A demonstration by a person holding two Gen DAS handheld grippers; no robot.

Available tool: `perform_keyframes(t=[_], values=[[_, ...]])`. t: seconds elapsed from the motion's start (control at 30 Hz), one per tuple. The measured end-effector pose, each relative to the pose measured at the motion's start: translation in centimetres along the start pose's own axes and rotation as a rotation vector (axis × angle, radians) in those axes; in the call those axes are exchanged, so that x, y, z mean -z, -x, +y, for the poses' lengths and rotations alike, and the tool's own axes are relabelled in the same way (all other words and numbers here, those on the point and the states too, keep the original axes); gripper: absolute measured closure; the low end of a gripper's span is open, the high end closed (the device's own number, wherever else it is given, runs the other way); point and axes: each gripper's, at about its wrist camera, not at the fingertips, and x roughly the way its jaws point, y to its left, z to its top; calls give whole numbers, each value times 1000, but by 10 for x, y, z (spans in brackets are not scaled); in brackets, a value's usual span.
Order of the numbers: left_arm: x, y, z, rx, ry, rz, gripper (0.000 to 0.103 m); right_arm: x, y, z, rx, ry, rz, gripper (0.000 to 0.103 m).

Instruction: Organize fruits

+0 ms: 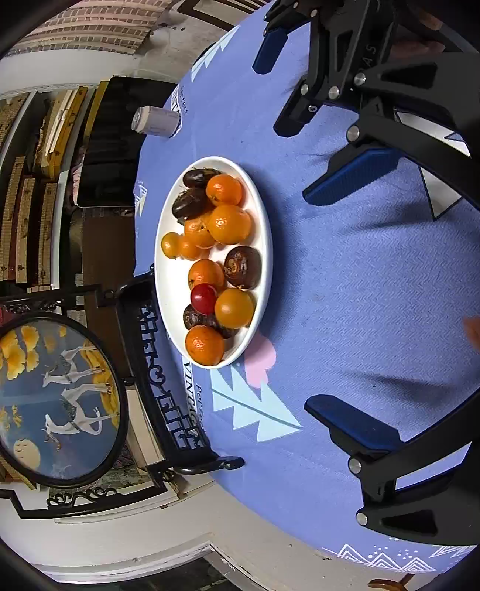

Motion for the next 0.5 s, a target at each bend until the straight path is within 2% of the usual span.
perform_keyframes(t=[0.1, 0.27, 0.5], values=[[0, -2, 0, -13, -2, 9, 1, -1, -3, -2, -14, 8, 19, 2], [0, 1, 0, -12, -3, -4, 1, -4, 5, -5, -19, 4, -25, 2], [0, 0, -2, -8, -11, 0, 1, -3, -3, -1, -19, 29, 3, 2]])
